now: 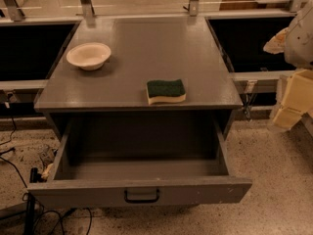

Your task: Close top drawer

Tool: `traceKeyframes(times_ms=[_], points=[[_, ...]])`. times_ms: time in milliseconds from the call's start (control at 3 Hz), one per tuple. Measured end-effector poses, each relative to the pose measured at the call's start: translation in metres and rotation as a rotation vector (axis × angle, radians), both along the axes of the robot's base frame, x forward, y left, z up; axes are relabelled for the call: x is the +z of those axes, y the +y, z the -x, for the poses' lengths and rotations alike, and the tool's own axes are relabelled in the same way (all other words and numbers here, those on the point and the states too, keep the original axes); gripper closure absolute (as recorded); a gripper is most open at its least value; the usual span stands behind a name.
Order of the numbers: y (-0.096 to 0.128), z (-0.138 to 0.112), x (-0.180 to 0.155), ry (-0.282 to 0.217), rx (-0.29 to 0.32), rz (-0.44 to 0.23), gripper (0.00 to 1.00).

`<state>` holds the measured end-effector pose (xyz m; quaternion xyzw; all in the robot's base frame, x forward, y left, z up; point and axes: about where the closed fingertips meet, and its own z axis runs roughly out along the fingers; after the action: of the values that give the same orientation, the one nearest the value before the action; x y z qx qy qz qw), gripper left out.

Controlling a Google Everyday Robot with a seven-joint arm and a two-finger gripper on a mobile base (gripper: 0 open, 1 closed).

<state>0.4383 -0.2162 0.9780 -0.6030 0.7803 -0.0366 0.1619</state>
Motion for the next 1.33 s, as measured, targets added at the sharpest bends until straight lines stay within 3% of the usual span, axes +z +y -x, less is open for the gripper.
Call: traceKeyframes(times_ms=[333,1333], points=[[0.0000,0.0000,0.0000,0.000,0.000,0.000,0.01],[0.0000,0.0000,0.0000,0.000,0.000,0.000,0.70]])
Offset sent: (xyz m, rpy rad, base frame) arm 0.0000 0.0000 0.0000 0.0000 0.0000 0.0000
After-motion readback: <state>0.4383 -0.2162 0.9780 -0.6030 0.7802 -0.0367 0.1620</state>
